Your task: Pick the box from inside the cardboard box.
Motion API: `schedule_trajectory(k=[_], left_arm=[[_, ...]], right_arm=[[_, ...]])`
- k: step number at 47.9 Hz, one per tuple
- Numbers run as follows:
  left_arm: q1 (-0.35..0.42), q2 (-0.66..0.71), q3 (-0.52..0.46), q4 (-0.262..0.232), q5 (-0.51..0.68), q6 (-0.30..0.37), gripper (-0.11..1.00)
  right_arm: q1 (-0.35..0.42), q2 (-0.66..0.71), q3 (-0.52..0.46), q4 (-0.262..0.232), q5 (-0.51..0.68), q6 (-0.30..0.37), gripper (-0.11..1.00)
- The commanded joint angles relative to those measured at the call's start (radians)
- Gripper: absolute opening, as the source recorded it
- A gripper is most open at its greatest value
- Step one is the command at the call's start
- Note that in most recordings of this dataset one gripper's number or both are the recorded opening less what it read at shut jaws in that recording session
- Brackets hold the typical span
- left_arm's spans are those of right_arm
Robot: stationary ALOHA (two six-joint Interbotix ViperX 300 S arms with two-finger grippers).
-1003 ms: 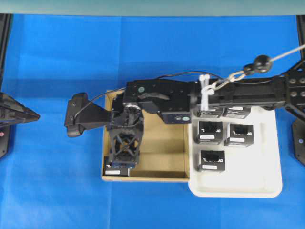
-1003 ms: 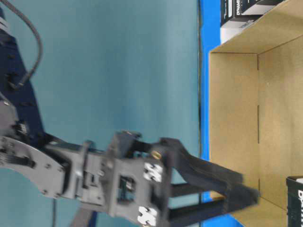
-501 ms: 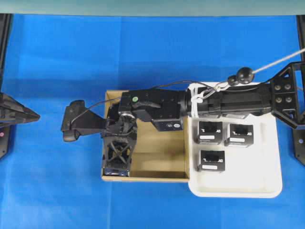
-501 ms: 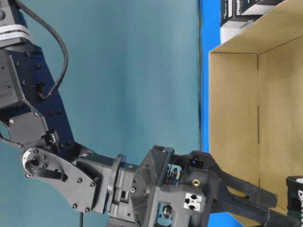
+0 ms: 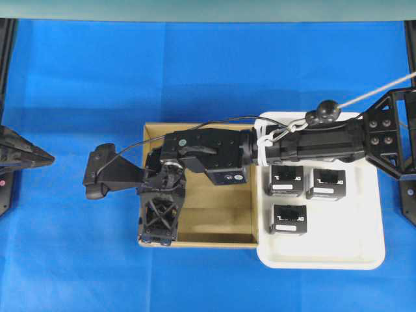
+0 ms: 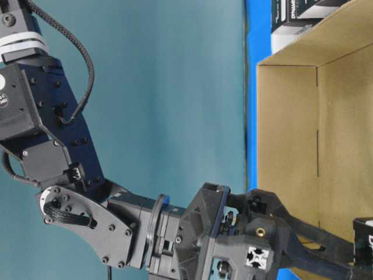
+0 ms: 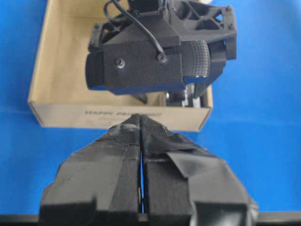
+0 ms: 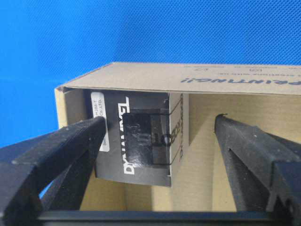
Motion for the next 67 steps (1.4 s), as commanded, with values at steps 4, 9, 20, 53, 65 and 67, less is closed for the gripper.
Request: schedule_trajectory(k=[4, 9, 20, 53, 65, 67], left_arm=[[0.0, 0.008, -0.018, 0.003, -0.005, 0.0, -0.05], [0.0, 0.008, -0.017, 0.003, -0.005, 0.0, -0.05], [-0.002, 0.006, -0.017, 0.002, -0.005, -0.002, -0.05], [0.0, 0.008, -0.015, 0.003, -0.005, -0.003, -0.05], [0.0, 0.008, -0.015, 0.003, -0.005, -0.003, -0.05], [0.0, 0.008, -0.015, 0.003, -0.005, -0.005, -0.05]], right_arm=[[-0.006, 0.009, 0.002, -0.002, -0.006, 0.005, 0.99], [-0.02, 0.008, 0.003, -0.006, -0.008, 0.006, 0.99], [-0.055, 0.005, 0.003, -0.018, -0.002, -0.002, 0.99], [-0.16, 0.002, -0.006, -0.054, 0.0, -0.017, 0.99], [-0.16, 0.003, -0.008, -0.054, -0.005, -0.017, 0.99], [-0.158, 0.003, -0.008, -0.054, -0.005, -0.017, 0.99]])
